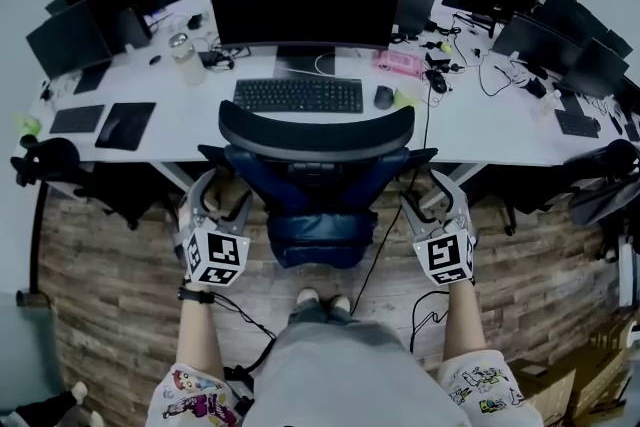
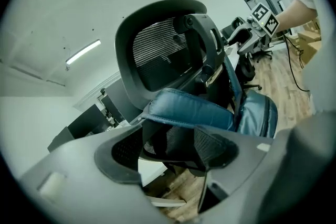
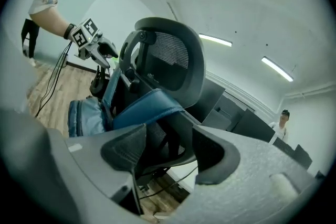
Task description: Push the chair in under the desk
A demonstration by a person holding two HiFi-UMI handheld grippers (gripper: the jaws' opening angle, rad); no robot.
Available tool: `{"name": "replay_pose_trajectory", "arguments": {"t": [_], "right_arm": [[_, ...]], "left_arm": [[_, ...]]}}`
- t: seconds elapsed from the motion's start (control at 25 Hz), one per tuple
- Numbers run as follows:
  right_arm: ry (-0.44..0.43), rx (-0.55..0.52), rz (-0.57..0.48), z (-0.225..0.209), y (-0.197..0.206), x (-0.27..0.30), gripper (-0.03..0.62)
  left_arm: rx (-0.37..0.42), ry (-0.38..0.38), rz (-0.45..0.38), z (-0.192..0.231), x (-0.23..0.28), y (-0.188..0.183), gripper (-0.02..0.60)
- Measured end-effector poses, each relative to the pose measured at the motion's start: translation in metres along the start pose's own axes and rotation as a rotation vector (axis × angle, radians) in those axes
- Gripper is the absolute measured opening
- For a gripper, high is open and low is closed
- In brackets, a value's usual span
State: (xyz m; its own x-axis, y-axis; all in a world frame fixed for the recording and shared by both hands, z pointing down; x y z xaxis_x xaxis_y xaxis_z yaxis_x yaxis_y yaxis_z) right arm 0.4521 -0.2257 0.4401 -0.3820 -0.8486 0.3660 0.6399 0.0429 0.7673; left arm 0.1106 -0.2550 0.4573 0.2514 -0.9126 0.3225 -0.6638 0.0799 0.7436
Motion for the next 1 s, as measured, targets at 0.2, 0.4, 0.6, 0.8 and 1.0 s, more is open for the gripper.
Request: {"name": "replay_pose_trajectory", "arguments": {"t": [0.2,0.4,0.6,0.8,1.0], "right_arm": [[-0.021,0.098,-0.061,0.014,-0.008,-0.013,0.247],[-0.050,0.211,-0.122,0.026,-0.017,-0.024,0.208],[-0.080,0.300,-0.150,0.037,-0.017,-0.032,0.168],[-0.085,0.365,-0.178,0.040,-0.015,-0.041,0.129],[-0.077,0.417,-0.204,0.040,-0.013,-0.051,0.080]], "left_arm": [[-0.059,0.029,-0.005,-0.022,-0.014,-0.008,0.290],[-0.181,0.056,-0.037,-0.042,-0.027,-0.025,0.262],[-0.358,0.093,-0.081,-0.057,-0.039,-0.043,0.220],[-0.444,0.131,-0.116,-0.071,-0.045,-0.058,0.187],[-0.519,0.164,-0.133,-0.086,-0.051,-0.066,0.135]]}}
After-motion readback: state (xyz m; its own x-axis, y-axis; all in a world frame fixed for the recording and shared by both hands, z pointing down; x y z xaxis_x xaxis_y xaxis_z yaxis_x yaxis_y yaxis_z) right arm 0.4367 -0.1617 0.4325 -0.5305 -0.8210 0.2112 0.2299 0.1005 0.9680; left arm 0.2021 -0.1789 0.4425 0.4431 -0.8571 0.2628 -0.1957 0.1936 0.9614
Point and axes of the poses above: the fingertips, and each gripper's own axes: x forward along the fingers, z to its left, y out of its underside, the point moved 2 cm from there along -x, backward along the fingers, and after that the axes turned 5 degrees about -y, right-handed, at the moved point
